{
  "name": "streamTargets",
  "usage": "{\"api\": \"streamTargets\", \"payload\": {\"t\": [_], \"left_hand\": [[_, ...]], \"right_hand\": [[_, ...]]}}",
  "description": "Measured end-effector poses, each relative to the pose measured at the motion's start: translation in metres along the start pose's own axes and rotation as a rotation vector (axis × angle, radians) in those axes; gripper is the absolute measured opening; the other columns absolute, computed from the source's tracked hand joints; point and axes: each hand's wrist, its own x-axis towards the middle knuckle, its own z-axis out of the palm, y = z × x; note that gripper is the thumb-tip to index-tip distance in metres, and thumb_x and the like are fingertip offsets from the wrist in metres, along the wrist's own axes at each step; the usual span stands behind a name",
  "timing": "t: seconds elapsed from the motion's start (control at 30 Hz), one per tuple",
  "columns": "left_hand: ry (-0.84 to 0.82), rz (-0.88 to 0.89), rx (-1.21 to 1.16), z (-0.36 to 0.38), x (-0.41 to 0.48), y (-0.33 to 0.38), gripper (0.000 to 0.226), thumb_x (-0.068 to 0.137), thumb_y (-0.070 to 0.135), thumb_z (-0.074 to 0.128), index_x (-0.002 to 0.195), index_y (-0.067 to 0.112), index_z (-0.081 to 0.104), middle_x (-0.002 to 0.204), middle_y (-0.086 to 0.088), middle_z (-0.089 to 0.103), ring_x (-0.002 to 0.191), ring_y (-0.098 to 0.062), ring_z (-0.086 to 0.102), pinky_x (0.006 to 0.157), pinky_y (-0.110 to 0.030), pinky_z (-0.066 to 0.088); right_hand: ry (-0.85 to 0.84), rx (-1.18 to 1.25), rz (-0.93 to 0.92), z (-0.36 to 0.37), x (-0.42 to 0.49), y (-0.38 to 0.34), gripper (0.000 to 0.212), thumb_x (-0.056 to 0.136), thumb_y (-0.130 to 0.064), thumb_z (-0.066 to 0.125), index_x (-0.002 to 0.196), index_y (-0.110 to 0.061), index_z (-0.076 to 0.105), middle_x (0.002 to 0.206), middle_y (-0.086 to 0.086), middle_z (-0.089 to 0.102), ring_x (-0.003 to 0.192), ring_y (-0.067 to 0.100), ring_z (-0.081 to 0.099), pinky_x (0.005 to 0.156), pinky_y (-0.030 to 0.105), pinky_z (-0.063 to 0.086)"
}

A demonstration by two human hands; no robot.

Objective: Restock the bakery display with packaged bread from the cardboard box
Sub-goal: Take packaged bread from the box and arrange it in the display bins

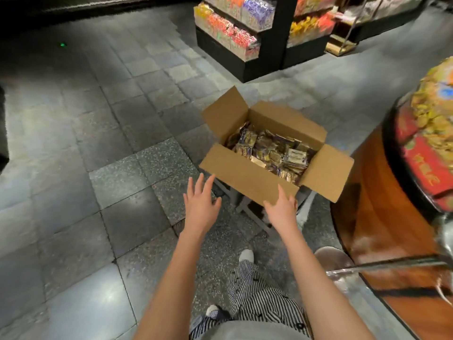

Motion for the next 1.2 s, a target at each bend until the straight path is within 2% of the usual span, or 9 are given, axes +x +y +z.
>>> {"api": "streamTargets", "payload": {"t": [0.17, 0.33, 0.53, 0.63, 0.73, 0.8, 0.97, 1.1, 1.2], "left_hand": [[-0.028, -0.007, -0.008, 0.020, 0.072, 0.011, 0.065, 0.101, 0.029, 0.053, 0.156, 0.029, 0.019, 0.165, 0.000, 0.009, 0.152, -0.027, -0.008, 0.122, -0.054, 0.008], [-0.084, 0.023, 0.050, 0.043, 0.163, 0.038, 0.065, 0.099, 0.027, 0.055, 0.155, 0.023, 0.021, 0.164, -0.007, 0.013, 0.151, -0.032, -0.002, 0.122, -0.052, 0.010], [-0.134, 0.075, 0.059, 0.070, 0.261, 0.093, 0.064, 0.097, 0.021, 0.056, 0.154, 0.021, 0.026, 0.162, -0.008, 0.022, 0.151, -0.033, 0.005, 0.122, -0.051, 0.012], [-0.183, 0.072, 0.038, 0.091, 0.295, 0.115, 0.062, 0.098, 0.021, 0.055, 0.154, 0.022, 0.027, 0.162, -0.007, 0.022, 0.151, -0.031, 0.004, 0.123, -0.048, 0.011], [-0.265, 0.069, 0.008, 0.113, 0.316, 0.129, 0.060, 0.099, 0.023, 0.055, 0.153, 0.024, 0.029, 0.162, -0.005, 0.023, 0.151, -0.028, 0.004, 0.123, -0.047, 0.012], [-0.312, 0.055, -0.005, 0.127, 0.328, 0.131, 0.060, 0.099, 0.023, 0.056, 0.152, 0.025, 0.029, 0.161, -0.004, 0.024, 0.151, -0.026, 0.005, 0.123, -0.047, 0.013], [-0.425, 0.063, 0.030, 0.157, 0.364, 0.127, 0.058, 0.099, 0.022, 0.055, 0.152, 0.022, 0.031, 0.159, -0.005, 0.029, 0.150, -0.027, 0.008, 0.122, -0.045, 0.012], [-0.530, 0.076, 0.061, 0.182, 0.403, 0.123, 0.056, 0.097, 0.020, 0.057, 0.149, 0.021, 0.035, 0.153, -0.006, 0.039, 0.148, -0.030, 0.018, 0.122, -0.046, 0.016], [-0.606, 0.103, 0.099, 0.199, 0.432, 0.120, 0.057, 0.098, 0.018, 0.056, 0.150, 0.020, 0.035, 0.153, -0.006, 0.038, 0.147, -0.031, 0.019, 0.121, -0.048, 0.019]], "right_hand": [[-0.002, 0.000, 0.041, 0.005, 0.070, -0.001, 0.073, 0.098, -0.034, 0.055, 0.157, -0.028, 0.012, 0.161, 0.019, 0.011, 0.149, 0.037, 0.011, 0.119, 0.053, 0.020], [-0.011, 0.035, 0.109, -0.009, 0.158, -0.010, 0.070, 0.099, -0.032, 0.055, 0.156, -0.028, 0.015, 0.163, 0.015, 0.005, 0.150, 0.036, 0.009, 0.117, 0.049, 0.023], [0.010, 0.133, 0.182, -0.042, 0.252, -0.007, 0.066, 0.098, -0.031, 0.056, 0.154, -0.025, 0.023, 0.162, 0.010, 0.018, 0.151, 0.031, 0.007, 0.119, 0.052, 0.019], [0.019, 0.180, 0.256, -0.055, 0.288, 0.002, 0.065, 0.098, -0.030, 0.057, 0.154, -0.022, 0.024, 0.159, 0.008, 0.028, 0.149, 0.032, 0.016, 0.119, 0.052, 0.022], [0.017, 0.257, 0.337, -0.060, 0.313, 0.011, 0.064, 0.099, -0.026, 0.057, 0.154, -0.022, 0.025, 0.155, 0.012, 0.034, 0.142, 0.034, 0.031, 0.110, 0.048, 0.035], [0.017, 0.301, 0.394, -0.060, 0.327, 0.017, 0.063, 0.099, -0.025, 0.057, 0.153, -0.023, 0.025, 0.154, 0.012, 0.033, 0.140, 0.033, 0.034, 0.104, 0.043, 0.040], [0.022, 0.336, 0.456, -0.054, 0.368, 0.029, 0.066, 0.097, -0.023, 0.059, 0.154, -0.019, 0.025, 0.156, 0.009, 0.033, 0.144, 0.031, 0.030, 0.116, 0.047, 0.031], [0.044, 0.346, 0.494, -0.047, 0.405, 0.039, 0.067, 0.096, -0.025, 0.059, 0.153, -0.018, 0.026, 0.154, 0.007, 0.038, 0.118, 0.024, 0.055, 0.105, 0.042, 0.043], [0.062, 0.376, 0.570, -0.041, 0.434, 0.045, 0.064, 0.097, -0.019, 0.060, 0.152, -0.011, 0.029, 0.145, 0.015, 0.048, 0.122, 0.033, 0.055, 0.102, 0.044, 0.047]]}}
